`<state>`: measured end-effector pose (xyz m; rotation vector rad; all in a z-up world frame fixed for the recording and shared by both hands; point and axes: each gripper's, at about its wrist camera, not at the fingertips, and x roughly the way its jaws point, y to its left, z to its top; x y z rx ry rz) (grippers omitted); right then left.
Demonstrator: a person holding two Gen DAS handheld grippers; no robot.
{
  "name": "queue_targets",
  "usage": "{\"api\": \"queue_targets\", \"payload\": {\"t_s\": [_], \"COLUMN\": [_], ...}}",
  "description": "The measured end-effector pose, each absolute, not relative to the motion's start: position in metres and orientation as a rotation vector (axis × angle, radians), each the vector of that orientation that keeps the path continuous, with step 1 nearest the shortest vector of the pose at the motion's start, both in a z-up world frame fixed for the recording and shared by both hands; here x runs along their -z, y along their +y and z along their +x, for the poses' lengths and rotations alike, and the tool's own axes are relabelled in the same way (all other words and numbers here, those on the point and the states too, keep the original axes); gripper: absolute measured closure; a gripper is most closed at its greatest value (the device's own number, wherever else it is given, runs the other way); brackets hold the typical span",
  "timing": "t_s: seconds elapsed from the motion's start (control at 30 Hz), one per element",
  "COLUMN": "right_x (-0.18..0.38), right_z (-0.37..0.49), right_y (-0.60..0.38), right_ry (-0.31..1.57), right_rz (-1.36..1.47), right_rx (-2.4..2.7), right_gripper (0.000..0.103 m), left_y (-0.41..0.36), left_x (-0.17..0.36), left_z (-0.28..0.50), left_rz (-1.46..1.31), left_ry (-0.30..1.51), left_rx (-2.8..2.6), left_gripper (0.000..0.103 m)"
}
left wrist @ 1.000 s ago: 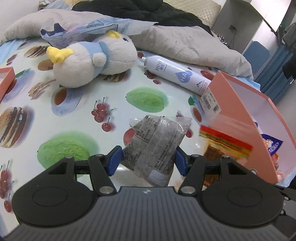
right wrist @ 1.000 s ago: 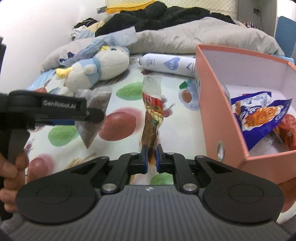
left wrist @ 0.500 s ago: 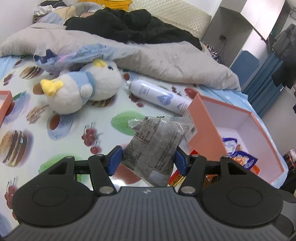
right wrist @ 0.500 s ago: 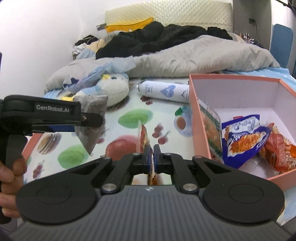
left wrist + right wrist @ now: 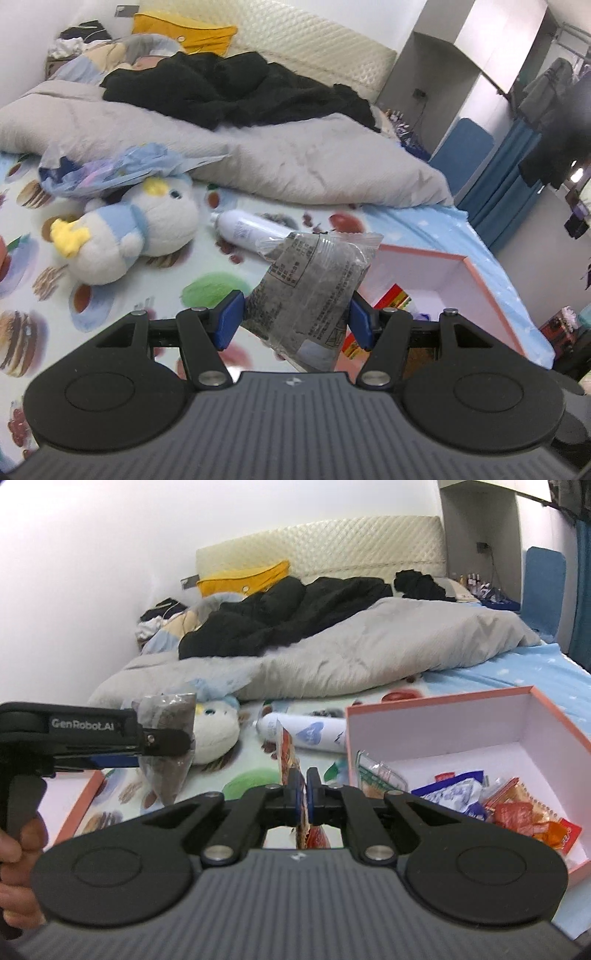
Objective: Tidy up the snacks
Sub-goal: 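Lift and carry both held packs over the white box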
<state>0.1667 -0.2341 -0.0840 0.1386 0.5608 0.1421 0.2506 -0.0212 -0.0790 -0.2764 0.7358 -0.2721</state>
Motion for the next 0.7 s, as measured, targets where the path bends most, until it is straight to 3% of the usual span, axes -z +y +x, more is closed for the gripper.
{"api": "queue_targets", "payload": {"t_s": [0.7], "right_x": [0.030], "right_z": [0.189], "right_y": [-0.333], "right_ry": [0.435], "right_rz": [0.071], "right_rx": [0.023], "right_gripper": [0.096], "left_y": [-0.141], "left_x": [0.038], "left_z": [0.299], "left_rz": [-0.209], "left_ry": [0.696], "left_rx": [0.463], "left_gripper": [0.037]}}
